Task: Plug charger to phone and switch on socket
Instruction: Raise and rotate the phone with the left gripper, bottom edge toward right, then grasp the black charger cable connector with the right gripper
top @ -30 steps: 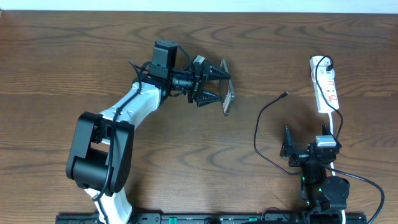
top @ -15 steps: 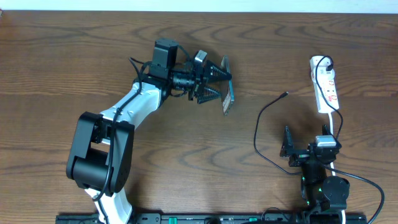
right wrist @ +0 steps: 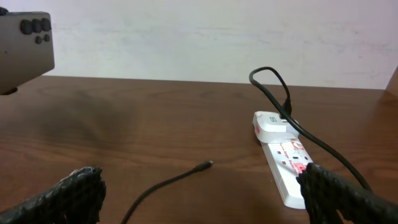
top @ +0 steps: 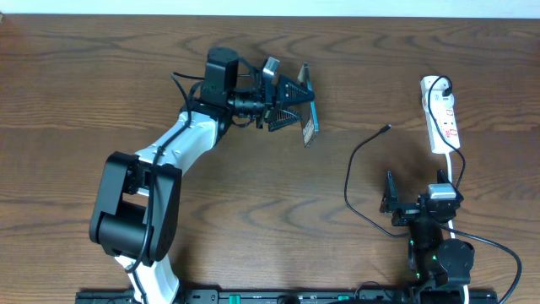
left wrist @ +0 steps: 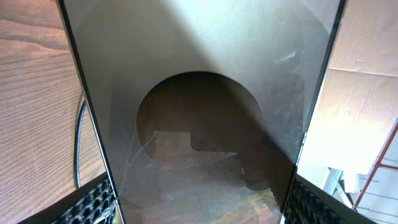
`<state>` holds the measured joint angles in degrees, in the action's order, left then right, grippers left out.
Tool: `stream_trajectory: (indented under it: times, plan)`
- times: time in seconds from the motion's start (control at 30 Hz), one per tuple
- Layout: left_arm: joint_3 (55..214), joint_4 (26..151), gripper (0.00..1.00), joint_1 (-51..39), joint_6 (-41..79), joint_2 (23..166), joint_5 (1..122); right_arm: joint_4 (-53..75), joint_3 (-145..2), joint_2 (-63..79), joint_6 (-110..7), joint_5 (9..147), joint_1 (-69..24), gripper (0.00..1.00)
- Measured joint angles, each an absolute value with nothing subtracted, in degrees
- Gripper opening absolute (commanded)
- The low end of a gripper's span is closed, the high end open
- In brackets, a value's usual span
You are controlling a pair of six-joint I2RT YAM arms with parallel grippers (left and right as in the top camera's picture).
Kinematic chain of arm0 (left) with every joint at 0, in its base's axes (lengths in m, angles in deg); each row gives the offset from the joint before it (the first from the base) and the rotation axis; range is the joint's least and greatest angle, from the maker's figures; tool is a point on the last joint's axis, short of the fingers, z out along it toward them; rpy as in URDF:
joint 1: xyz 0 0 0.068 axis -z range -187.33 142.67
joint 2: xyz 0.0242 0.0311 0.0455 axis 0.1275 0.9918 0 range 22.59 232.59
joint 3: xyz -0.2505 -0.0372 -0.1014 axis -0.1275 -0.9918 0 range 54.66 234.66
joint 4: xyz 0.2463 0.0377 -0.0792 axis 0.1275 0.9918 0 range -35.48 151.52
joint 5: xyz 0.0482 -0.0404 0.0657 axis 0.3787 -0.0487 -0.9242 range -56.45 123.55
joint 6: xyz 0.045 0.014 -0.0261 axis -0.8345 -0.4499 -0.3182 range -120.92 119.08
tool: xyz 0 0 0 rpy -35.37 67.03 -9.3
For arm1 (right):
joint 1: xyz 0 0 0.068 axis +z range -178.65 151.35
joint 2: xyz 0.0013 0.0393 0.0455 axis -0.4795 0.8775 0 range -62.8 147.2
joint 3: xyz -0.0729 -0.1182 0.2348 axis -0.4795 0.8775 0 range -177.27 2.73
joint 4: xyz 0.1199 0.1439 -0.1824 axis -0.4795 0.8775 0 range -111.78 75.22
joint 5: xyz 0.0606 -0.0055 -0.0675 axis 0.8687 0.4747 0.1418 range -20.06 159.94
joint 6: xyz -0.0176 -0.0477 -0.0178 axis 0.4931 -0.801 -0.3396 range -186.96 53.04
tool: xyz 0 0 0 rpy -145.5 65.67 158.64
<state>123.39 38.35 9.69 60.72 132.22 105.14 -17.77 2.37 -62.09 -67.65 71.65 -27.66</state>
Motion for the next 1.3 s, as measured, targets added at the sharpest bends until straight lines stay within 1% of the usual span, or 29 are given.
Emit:
stream_trajectory:
  times: [0.7, 1.3]
  plan:
    - [123.39, 38.22, 0.54, 3.31, 60.75, 132.22, 105.32, -17.77, 2.37, -62.09, -67.65, 71.67, -27.66, 0.99]
    - [123.39, 38.22, 0.54, 2.96, 61.21, 132.22, 105.43, -17.77, 2.37, -62.11, -67.65, 71.67, -27.66, 0.99]
